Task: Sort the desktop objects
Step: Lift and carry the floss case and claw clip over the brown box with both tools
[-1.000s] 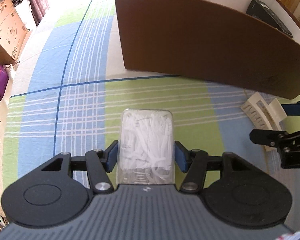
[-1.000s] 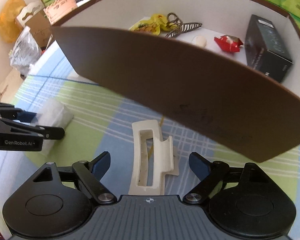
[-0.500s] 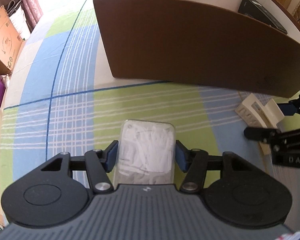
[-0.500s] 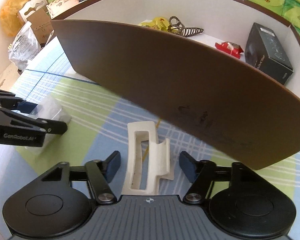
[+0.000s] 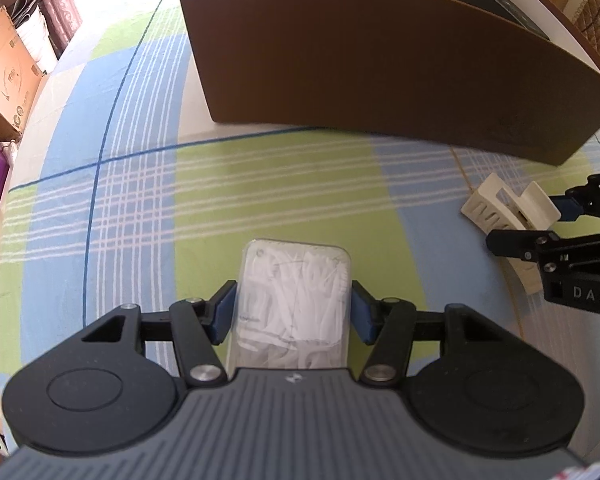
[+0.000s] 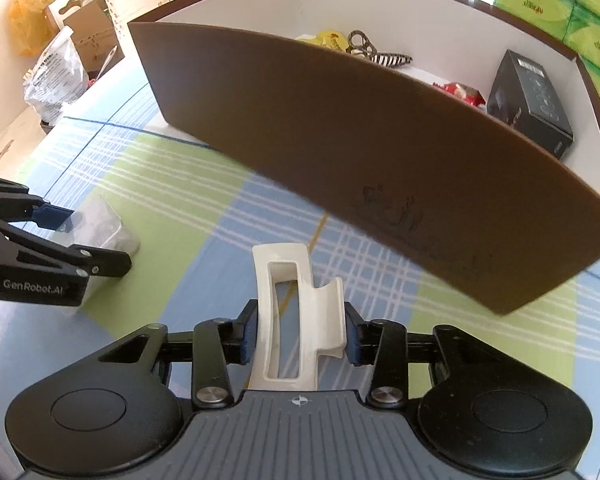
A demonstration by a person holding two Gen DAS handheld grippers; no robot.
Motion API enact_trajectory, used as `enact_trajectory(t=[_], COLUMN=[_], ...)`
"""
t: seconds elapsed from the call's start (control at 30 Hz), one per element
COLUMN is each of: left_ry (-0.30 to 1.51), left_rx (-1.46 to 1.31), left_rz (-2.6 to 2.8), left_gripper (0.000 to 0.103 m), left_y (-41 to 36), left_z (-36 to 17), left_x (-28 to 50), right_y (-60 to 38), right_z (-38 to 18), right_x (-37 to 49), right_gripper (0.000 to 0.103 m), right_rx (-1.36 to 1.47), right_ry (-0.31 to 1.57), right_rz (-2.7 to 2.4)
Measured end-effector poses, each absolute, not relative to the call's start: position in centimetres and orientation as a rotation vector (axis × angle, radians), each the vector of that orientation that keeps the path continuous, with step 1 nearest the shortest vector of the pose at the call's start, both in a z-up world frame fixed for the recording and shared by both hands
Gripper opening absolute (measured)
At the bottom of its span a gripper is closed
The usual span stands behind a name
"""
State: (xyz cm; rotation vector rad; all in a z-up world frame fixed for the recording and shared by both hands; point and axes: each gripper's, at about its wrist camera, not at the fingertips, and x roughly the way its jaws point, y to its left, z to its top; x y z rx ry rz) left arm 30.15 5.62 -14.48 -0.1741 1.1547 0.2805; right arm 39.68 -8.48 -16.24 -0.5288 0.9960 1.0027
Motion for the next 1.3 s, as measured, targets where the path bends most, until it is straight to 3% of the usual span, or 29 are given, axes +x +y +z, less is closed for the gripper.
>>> enact_trajectory(t=[0.47, 0.9, 1.3], left_ry=[1.124, 0.962, 0.855], left_rx=[-0.2, -0.226, -0.178], left_rz=[0.281, 0.273, 0.257], left_gripper=[0.053, 0.053, 0.053], left_y=[4.6, 5.0, 6.0], left_z=[-12.6, -5.4, -0.2], left_x=[26.8, 25.7, 29.5], right_y=[-10.8, -11.0, -10.6], right_z=[-13.7, -9.4, -4.3], right_x=[38.0, 37.7, 41.6], right_gripper=[0.039, 0.039, 0.039], right_rx=[-0.49, -0.413, -0.337], right_ry=[0.989, 0.944, 0.838], right_rz=[1.036, 1.088, 1.055])
